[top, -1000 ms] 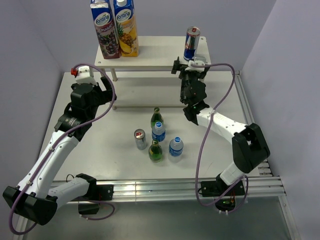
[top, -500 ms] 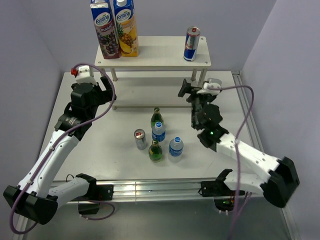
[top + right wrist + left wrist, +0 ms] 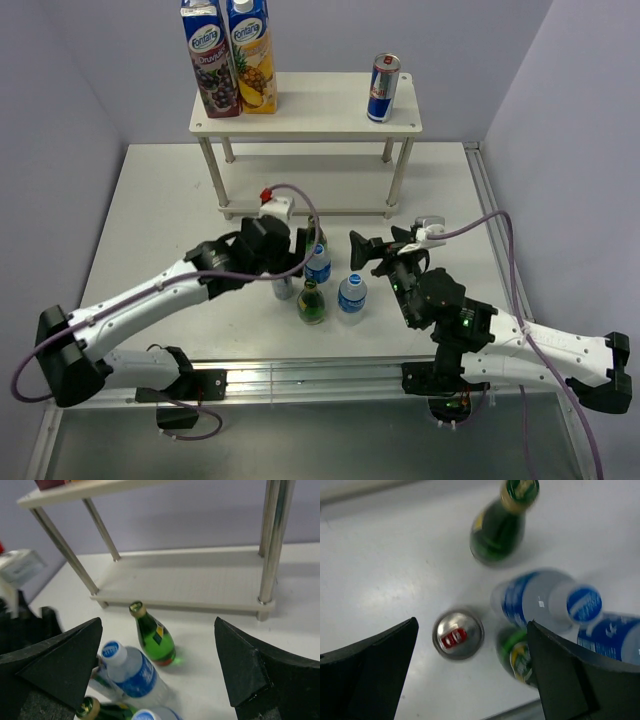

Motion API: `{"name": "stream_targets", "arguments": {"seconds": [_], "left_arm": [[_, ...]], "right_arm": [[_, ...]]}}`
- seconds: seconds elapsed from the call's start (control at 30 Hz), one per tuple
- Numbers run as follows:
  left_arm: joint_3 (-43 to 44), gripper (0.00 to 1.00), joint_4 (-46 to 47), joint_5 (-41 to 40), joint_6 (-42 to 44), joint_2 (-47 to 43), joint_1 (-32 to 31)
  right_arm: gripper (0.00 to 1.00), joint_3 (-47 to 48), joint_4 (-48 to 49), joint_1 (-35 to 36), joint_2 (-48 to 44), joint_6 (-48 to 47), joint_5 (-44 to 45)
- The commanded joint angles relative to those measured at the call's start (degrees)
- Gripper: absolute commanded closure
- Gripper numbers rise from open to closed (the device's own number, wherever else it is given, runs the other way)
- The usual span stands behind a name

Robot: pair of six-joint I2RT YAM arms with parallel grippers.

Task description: Place and organize the beverage onto the shelf

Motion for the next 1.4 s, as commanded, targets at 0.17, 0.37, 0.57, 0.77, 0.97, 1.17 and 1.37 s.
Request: {"name": "stream_targets", "arguments": {"seconds": [0.17,0.37,0.57,0.77,0.97,1.17,1.37], "left_arm": [[-11.2,0.04,-2.8,-7.8,-15.3,-19.1,-7.2],[-19.7,0.05,1.5,-8.6,-19.8,-22.5,-8.6],[-30.3,0.07,11.9,-19.0,-26.3,-22.4,-16.0],[-39.5,0.08,27.6,-25.8,-25.9,-17.9,-20.5],[-43.9,0.09,44.3,-31.7,-23.1,-7.3,-20.6],[-43.4,0.09,54.3,-33.4,-19.0,0.8,-19.6],[-42.4,0.1,63.2,-29.2,-12.9,7.3,-14.1]], "right_arm": [[0.0,-2.9,-11.5,2.3,-7.2,6.3,4.2],[0.0,-4.9,-13.1,2.3,-10.8,6.7,4.3],[0.0,-4.6,-15.6,2.4,-11.9,8.4,5.0],[0.0,-5.9,-15.5,2.3,-13.8,8.6,4.9],[0.0,-5.8,-15.7,2.3,-12.5,8.7,5.7],[0.0,-6.8,-15.0,2.4,-13.1,8.5,6.2],[0.0,-7.4,-14.2,2.4,-12.8,8.0,6.0]]}}
